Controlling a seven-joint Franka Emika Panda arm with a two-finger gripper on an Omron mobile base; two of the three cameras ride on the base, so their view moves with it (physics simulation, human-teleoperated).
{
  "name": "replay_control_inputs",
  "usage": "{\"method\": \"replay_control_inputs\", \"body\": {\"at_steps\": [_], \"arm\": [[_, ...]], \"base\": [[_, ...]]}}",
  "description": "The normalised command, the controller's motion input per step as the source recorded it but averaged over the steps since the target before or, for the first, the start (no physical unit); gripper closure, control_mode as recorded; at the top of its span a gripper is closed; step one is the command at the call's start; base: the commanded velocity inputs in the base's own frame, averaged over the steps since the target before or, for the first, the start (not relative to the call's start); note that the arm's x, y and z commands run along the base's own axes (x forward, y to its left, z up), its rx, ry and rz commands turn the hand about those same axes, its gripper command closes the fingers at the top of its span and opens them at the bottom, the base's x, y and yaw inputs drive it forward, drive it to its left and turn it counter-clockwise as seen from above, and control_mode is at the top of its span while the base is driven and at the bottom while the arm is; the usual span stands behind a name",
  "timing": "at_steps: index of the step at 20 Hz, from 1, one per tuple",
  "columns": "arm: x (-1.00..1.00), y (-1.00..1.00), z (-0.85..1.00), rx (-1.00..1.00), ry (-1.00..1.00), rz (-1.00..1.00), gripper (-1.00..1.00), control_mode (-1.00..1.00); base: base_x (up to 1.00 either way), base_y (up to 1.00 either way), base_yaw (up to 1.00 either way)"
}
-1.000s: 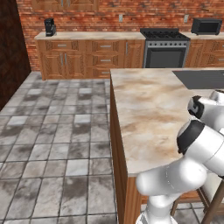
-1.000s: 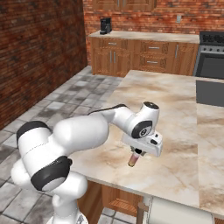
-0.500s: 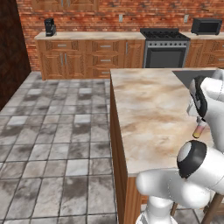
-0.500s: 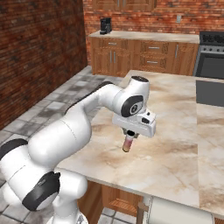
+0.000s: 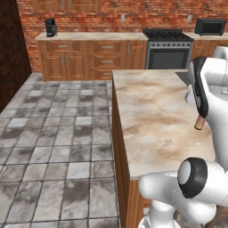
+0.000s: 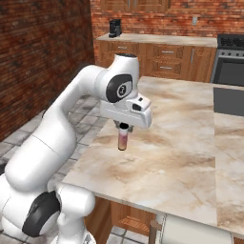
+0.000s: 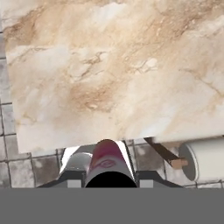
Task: Place the large bottle from the dining counter next to the other large bottle outside the sink, and place the small bottle from the dining counter next to the other small bottle inside the sink.
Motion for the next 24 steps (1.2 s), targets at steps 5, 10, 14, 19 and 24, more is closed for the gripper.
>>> {"method": "replay_control_inputs", "body": {"at_steps": [5,10,14,19,24], "arm": [[-0.21,0.28,0.67,0.01,0.00,0.00,1.00,-1.00],[-0.22,0.17,0.50,0.02,0.00,0.00,1.00,-1.00],[-0.58,0.11,0.08,0.06,-0.02,-0.02,1.00,-1.00],[-0.71,0.24,-0.20,0.01,-0.08,0.00,1.00,-1.00],[-0.65,0.33,-0.22,0.00,-0.09,0.00,1.00,-1.00]], "base": [[0.00,0.00,0.00],[0.00,0.00,0.00],[0.00,0.00,0.00],[0.00,0.00,0.00],[0.00,0.00,0.00]]}}
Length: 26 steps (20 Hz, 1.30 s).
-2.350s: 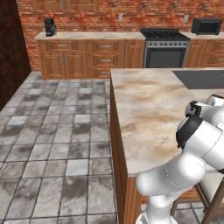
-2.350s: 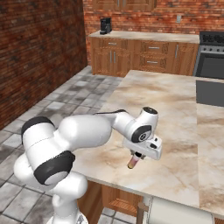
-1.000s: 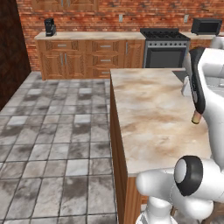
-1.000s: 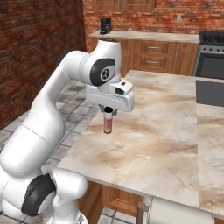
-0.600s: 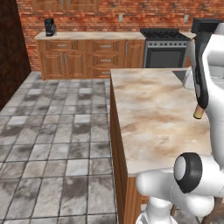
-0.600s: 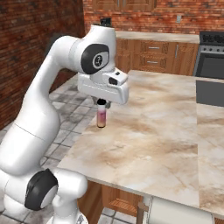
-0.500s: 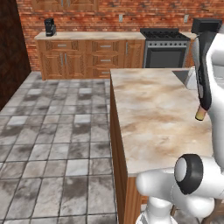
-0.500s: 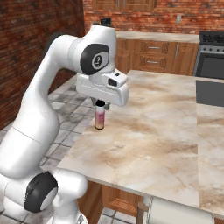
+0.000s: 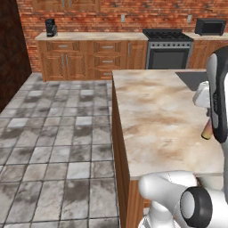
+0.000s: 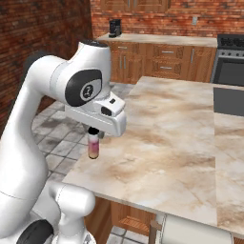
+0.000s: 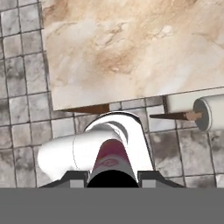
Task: Place the large bottle from the dining counter next to the other large bottle outside the sink, and place the small bottle from the dining counter next to the other small bottle inside the sink.
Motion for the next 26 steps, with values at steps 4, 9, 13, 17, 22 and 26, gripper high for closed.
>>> {"method": "replay_control_inputs", "body": {"at_steps": [4,9,13,17,22,26], "arm": [[0.00,0.00,0.00,0.00,0.00,0.00,1.00,1.00],[0.00,0.00,0.00,0.00,0.00,0.00,1.00,1.00],[0.00,0.00,0.00,0.00,0.00,0.00,1.00,1.00],[0.00,0.00,0.00,0.00,0.00,0.00,1.00,1.00],[0.00,0.00,0.00,0.00,0.00,0.00,1.00,1.00],[0.00,0.00,0.00,0.00,0.00,0.00,1.00,1.00]], "base": [[-0.24,0.50,0.00],[-0.01,0.90,0.00],[0.04,1.00,0.00],[0.06,1.00,0.00],[0.11,1.00,0.00],[0.44,0.95,-0.01]]}}
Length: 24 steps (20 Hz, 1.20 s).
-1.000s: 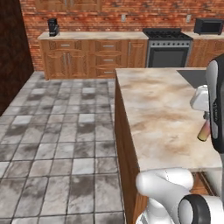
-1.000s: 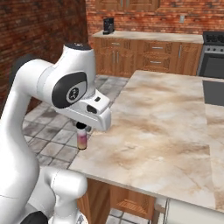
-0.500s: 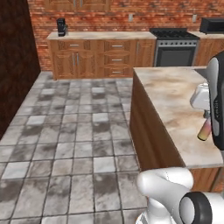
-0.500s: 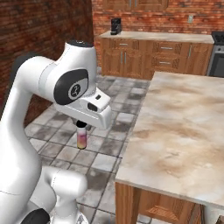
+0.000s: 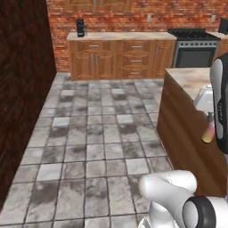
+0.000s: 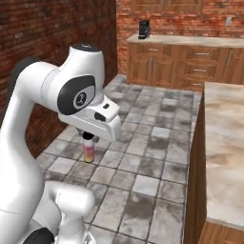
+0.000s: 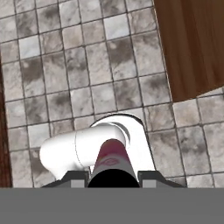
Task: Place the large bottle from the dining counter next to the other large bottle outside the sink, and place the small bottle from the dining counter next to the other small bottle inside the sink.
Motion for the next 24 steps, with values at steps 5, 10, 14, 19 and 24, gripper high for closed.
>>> {"method": "replay_control_inputs", "body": {"at_steps": [5,10,14,19,24], "arm": [[0.00,0.00,0.00,0.00,0.00,0.00,1.00,1.00],[0.00,0.00,0.00,0.00,0.00,0.00,1.00,1.00],[0.00,0.00,0.00,0.00,0.00,0.00,1.00,1.00],[0.00,0.00,0.00,0.00,0.00,0.00,1.00,1.00],[0.00,0.00,0.00,0.00,0.00,0.00,1.00,1.00]], "base": [[0.95,0.57,-0.03],[1.00,0.31,-0.03],[1.00,0.19,-0.01],[1.00,0.19,-0.01],[1.00,0.17,-0.02]]}}
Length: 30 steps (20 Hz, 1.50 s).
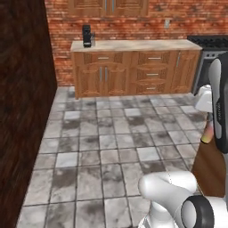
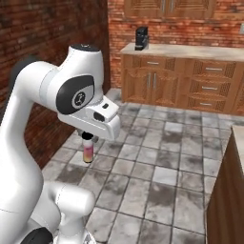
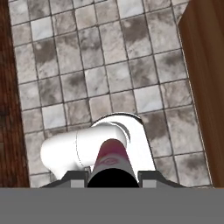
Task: Place the large bottle from the dining counter next to the other large bottle outside the sink, and place the small bottle from the dining counter next to the other small bottle inside the sink.
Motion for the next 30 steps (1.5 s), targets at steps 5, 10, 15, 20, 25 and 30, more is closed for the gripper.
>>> {"method": "replay_control_inputs", "body": {"at_steps": [5,10,15,20,25,30], "arm": [[0.00,0.00,0.00,0.00,0.00,0.00,1.00,1.00],[0.00,0.00,0.00,0.00,0.00,0.00,1.00,1.00],[0.00,0.00,0.00,0.00,0.00,0.00,1.00,1.00],[0.00,0.00,0.00,0.00,0.00,0.00,1.00,1.00],[0.00,0.00,0.00,0.00,0.00,0.00,1.00,1.00],[0.00,0.00,0.00,0.00,0.00,0.00,1.00,1.00]], "base": [[1.00,0.17,-0.01],[1.00,0.19,0.00],[1.00,0.09,0.00],[1.00,0.12,0.00],[1.00,0.13,0.00],[1.00,0.10,-0.04]]}}
